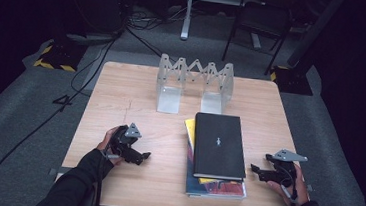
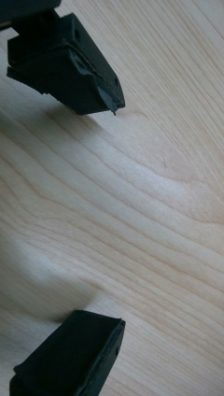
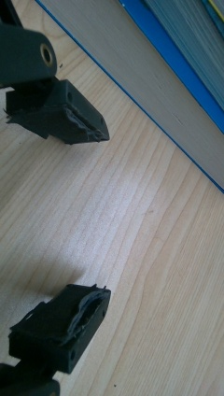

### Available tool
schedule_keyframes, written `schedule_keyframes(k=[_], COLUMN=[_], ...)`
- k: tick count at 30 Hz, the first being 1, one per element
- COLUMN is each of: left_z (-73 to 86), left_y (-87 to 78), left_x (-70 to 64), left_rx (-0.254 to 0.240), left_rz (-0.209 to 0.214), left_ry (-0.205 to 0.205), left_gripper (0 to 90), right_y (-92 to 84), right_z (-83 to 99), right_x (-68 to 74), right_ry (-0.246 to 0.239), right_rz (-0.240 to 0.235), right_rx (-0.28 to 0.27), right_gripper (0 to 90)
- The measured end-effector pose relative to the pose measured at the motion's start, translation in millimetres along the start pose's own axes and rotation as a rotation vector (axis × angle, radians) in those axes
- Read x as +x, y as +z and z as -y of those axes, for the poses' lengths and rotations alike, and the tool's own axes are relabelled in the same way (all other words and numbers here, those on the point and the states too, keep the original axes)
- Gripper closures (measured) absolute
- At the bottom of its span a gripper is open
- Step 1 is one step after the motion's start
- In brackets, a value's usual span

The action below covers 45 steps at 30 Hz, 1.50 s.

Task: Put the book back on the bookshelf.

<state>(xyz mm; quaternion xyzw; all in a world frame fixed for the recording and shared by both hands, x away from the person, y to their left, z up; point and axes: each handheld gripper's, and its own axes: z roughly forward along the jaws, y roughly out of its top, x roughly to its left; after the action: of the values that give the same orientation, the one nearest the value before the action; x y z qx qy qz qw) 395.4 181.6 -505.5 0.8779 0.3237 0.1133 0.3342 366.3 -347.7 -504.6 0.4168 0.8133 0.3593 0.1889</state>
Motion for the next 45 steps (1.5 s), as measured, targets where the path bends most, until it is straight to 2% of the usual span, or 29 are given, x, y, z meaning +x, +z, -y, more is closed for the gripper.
schedule_keyframes(k=[6,11,17,24,27,32,45], left_z=[-5.6,-6.3,-6.4,-6.4,-5.1,-5.1,-5.2], left_y=[4.9,5.8,6.0,6.0,5.0,4.9,5.1], left_x=[-9.5,-14.8,-15.5,-15.6,-14.1,-13.2,-12.9], left_rx=[0.003,0.001,0.0,0.001,0.0,0.002,0.001], left_rz=[0.017,0.032,0.037,0.043,0.068,0.078,0.08], left_ry=[0.025,0.045,0.049,0.051,0.079,0.09,0.094], left_gripper=[0.2,0.5,0.3,0.1,0.1,0.1,0.2], right_y=[-0.8,-3.5,-5.5,-4.7,-3.5,-2.1,-2.1], right_z=[0.5,0.2,1.6,3.1,2.9,2.3,2.4], right_x=[-0.6,-2.7,-4.3,-4.1,-3.6,-2.9,-2.5], right_ry=[-0.001,-0.006,-0.014,-0.009,-0.009,-0.008,-0.003], right_rz=[-0.002,-0.004,-0.012,-0.01,-0.006,-0.006,-0.003], right_rx=[0.002,0.027,0.037,0.021,0.015,0.008,0.008], right_gripper=[19.9,17.6,16.4,15.4,14.9,15.0,15.0])
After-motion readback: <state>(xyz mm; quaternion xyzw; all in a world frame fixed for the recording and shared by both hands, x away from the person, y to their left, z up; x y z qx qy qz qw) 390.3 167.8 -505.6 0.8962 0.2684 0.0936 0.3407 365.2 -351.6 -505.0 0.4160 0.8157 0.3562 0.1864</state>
